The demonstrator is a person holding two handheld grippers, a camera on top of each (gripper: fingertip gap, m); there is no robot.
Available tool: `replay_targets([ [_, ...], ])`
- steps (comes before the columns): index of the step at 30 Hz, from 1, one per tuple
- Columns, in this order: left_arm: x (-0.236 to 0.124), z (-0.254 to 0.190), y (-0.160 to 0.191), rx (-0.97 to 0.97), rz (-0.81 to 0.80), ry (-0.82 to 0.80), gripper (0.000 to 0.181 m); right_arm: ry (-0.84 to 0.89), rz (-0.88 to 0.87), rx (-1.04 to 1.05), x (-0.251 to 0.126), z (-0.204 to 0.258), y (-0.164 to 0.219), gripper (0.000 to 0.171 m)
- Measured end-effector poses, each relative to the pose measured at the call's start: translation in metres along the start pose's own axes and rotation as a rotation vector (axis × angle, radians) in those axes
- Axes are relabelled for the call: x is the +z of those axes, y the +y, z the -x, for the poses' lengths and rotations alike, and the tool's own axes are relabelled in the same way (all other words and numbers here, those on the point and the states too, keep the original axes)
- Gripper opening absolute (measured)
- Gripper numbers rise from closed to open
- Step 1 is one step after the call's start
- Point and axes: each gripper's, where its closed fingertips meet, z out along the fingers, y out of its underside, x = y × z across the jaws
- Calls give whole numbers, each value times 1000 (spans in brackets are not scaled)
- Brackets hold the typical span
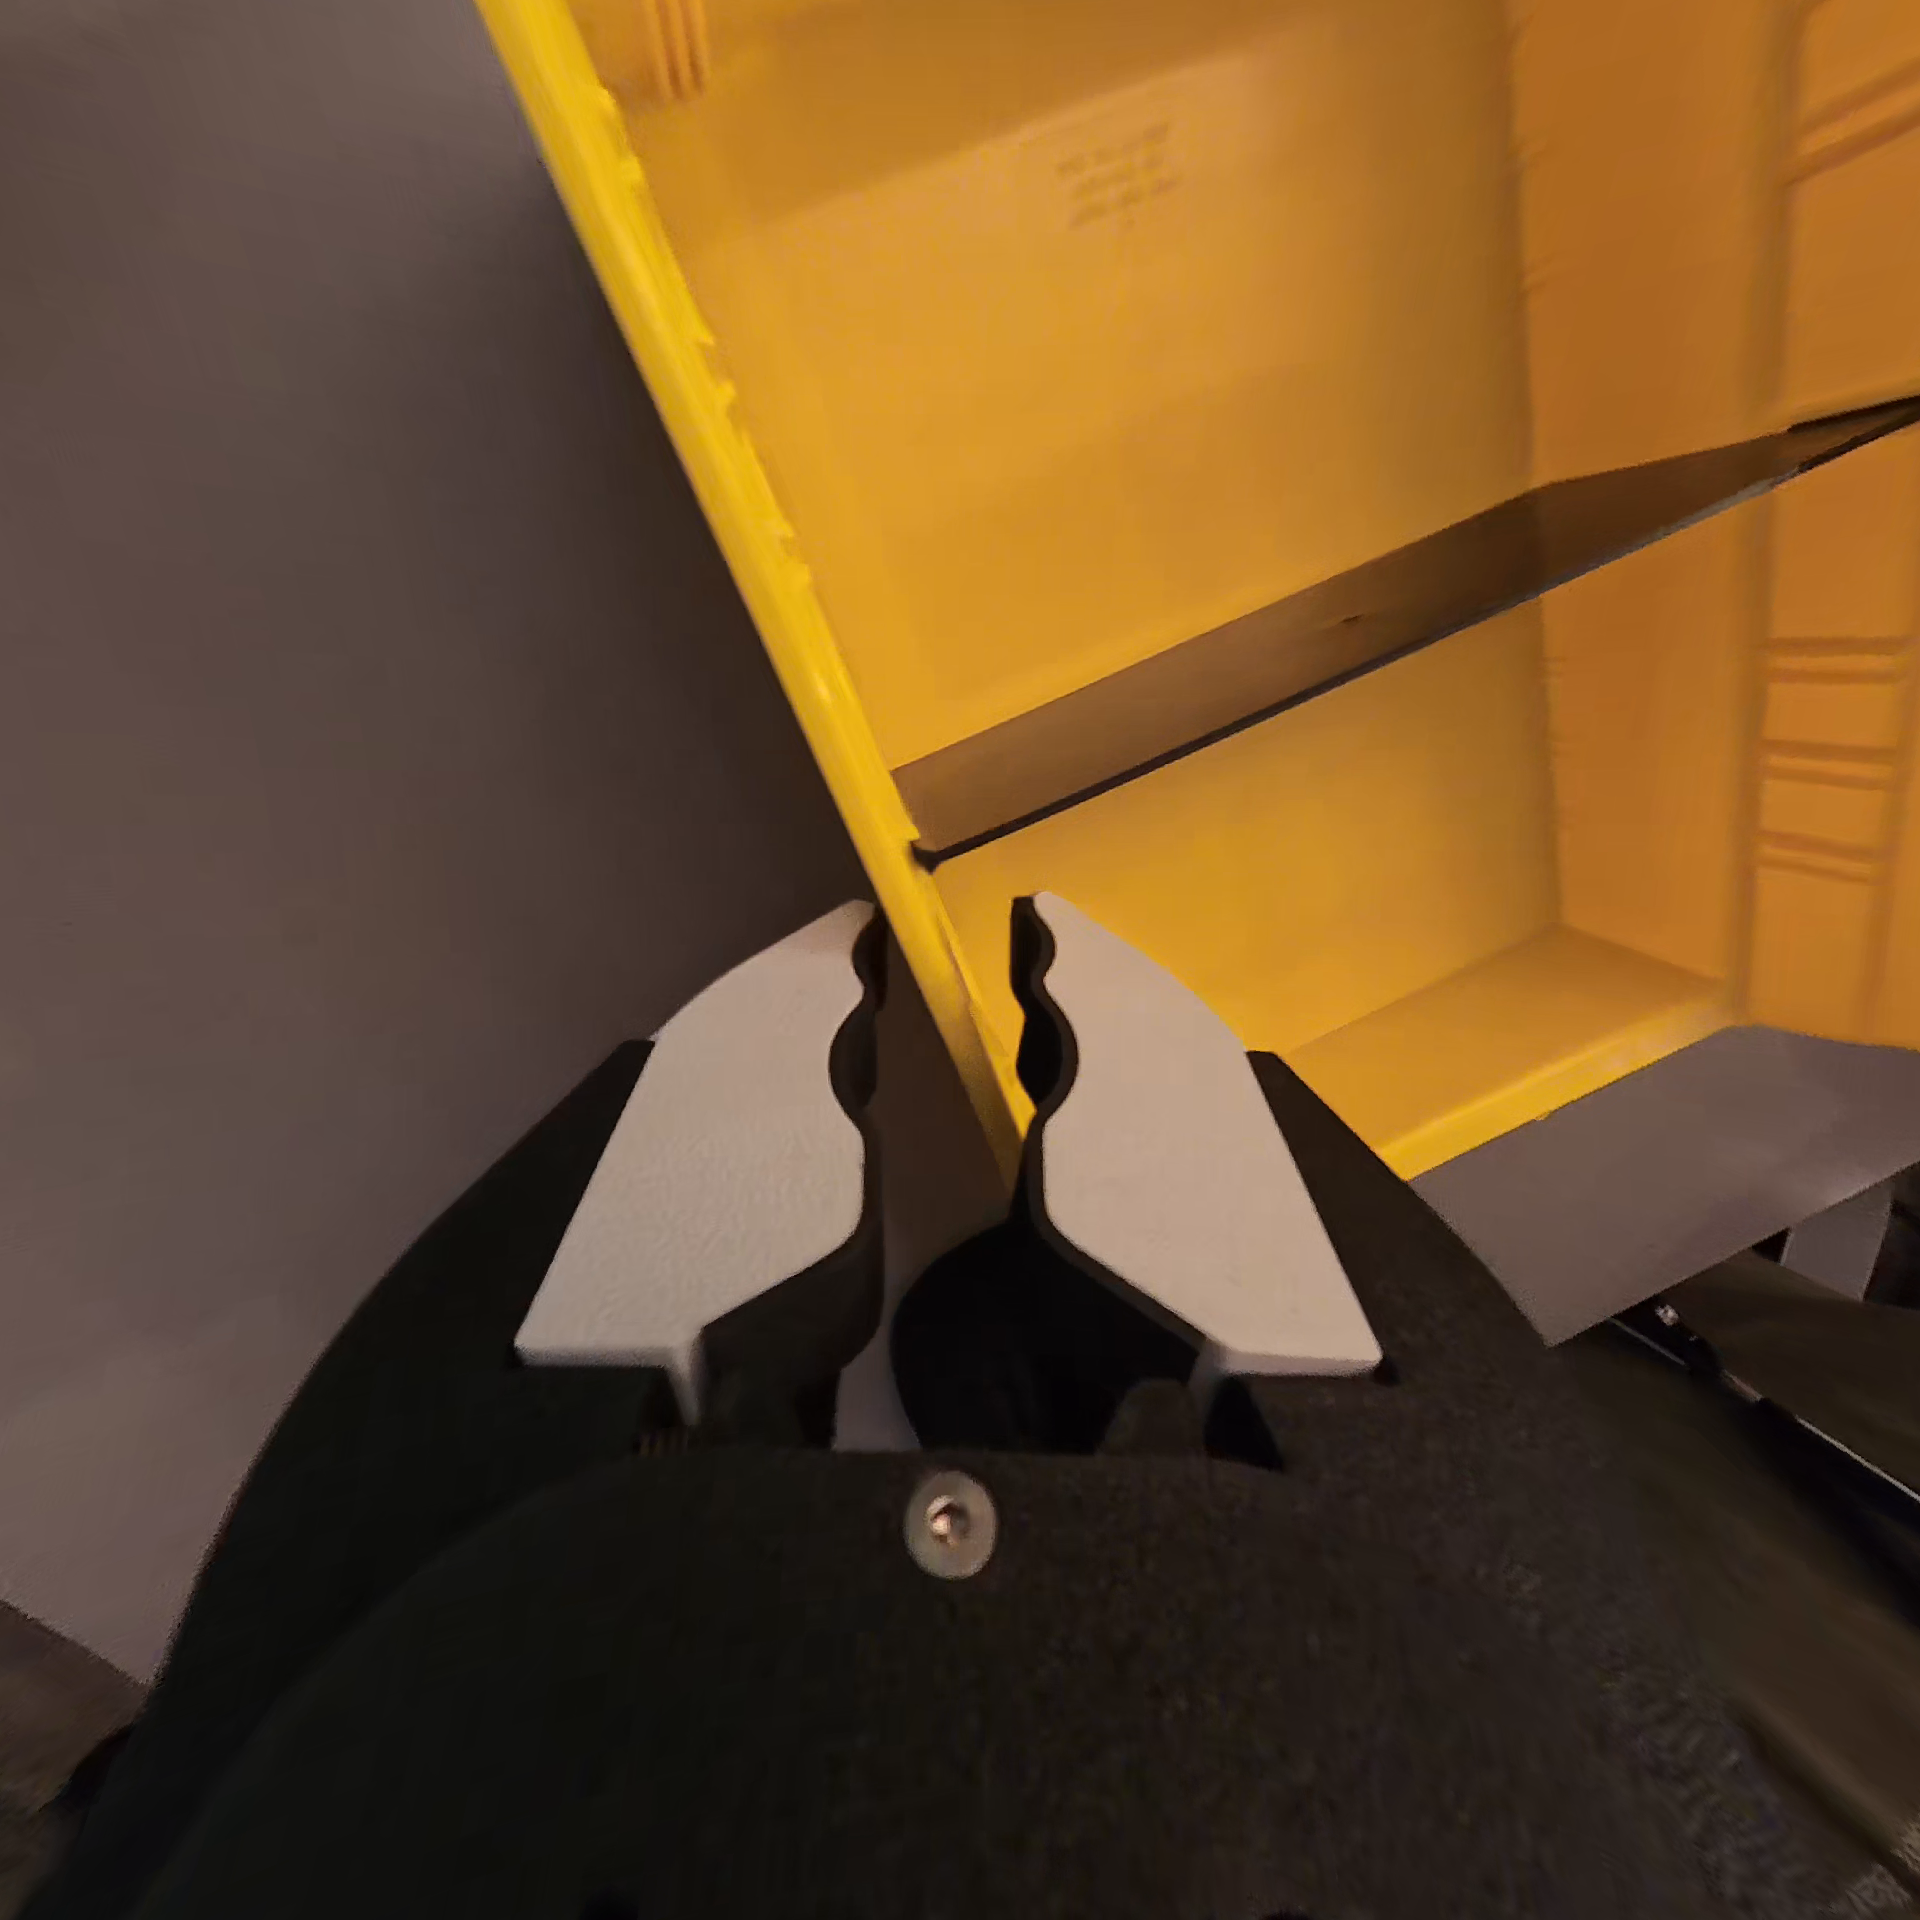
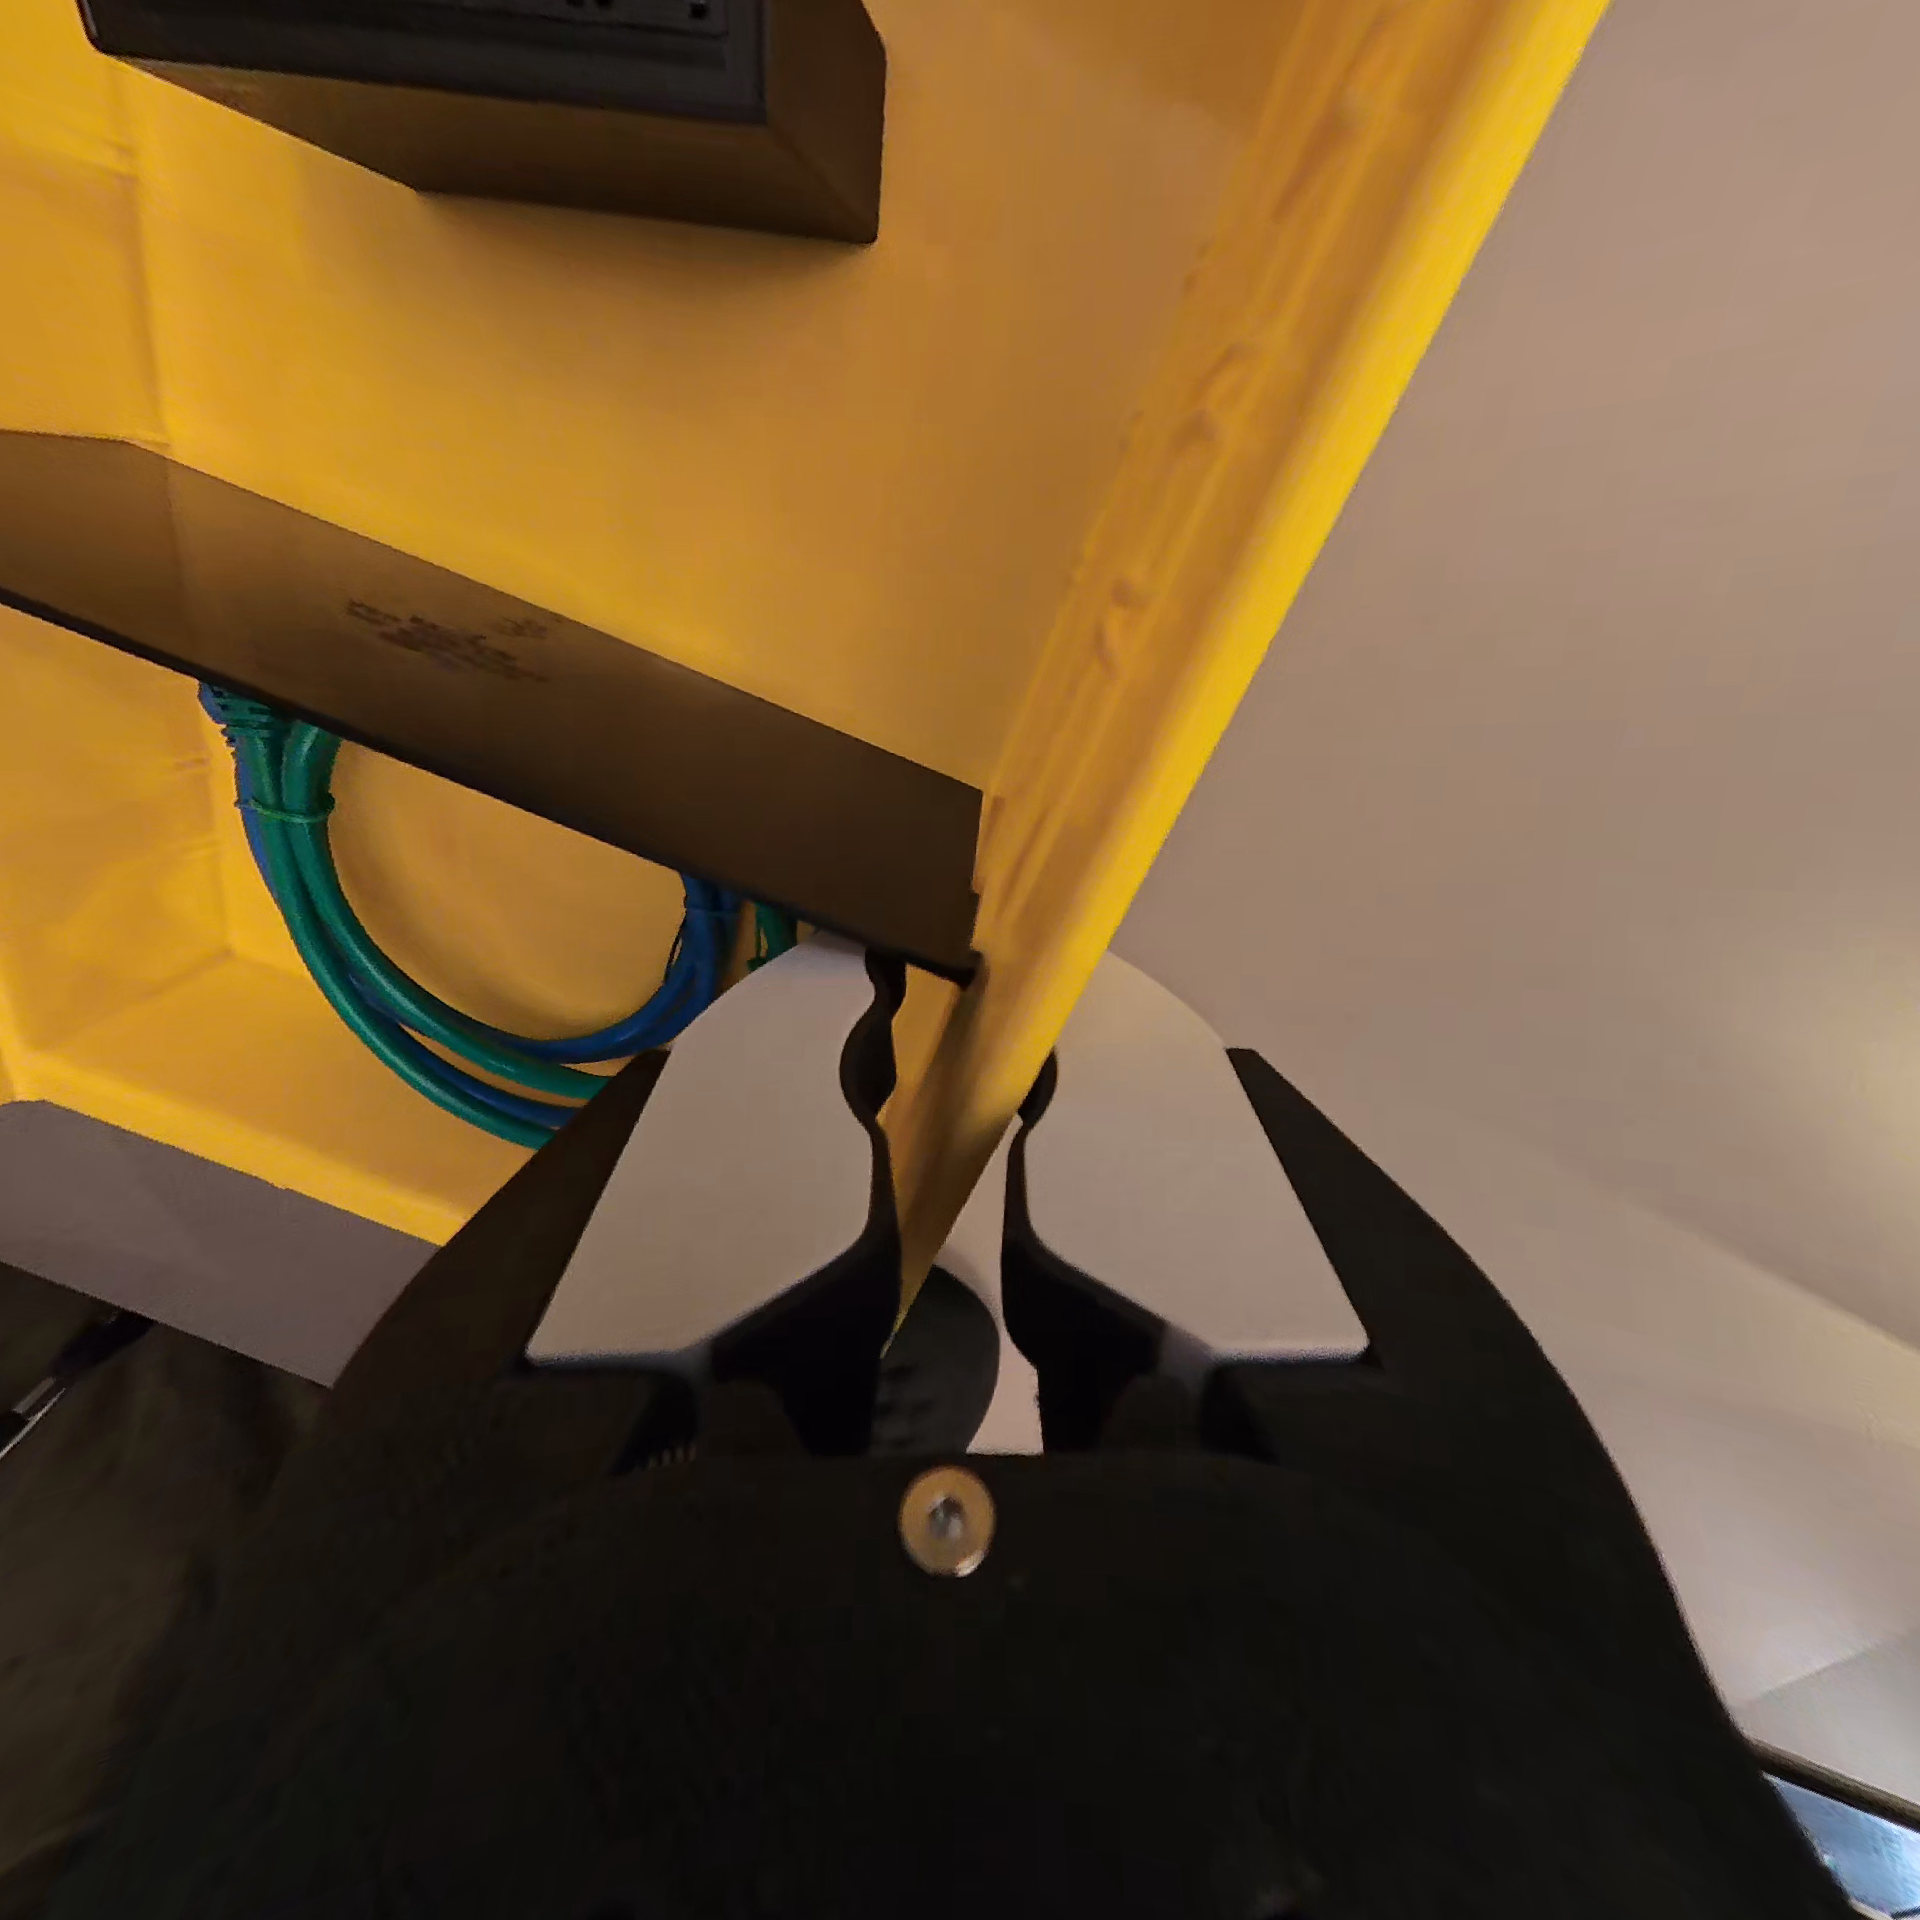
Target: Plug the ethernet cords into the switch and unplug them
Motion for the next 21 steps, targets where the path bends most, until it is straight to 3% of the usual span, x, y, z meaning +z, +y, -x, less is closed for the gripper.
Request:
replay_targets([
  [8, 4, -1, 3, 33, 47, -94, 21, 16, 40, -14, 1, 11, 2, 19],
  [21, 6, -11, 7, 53, 84, -107, 22, 19, 36, -67, 5, 28, -8, 21],
])
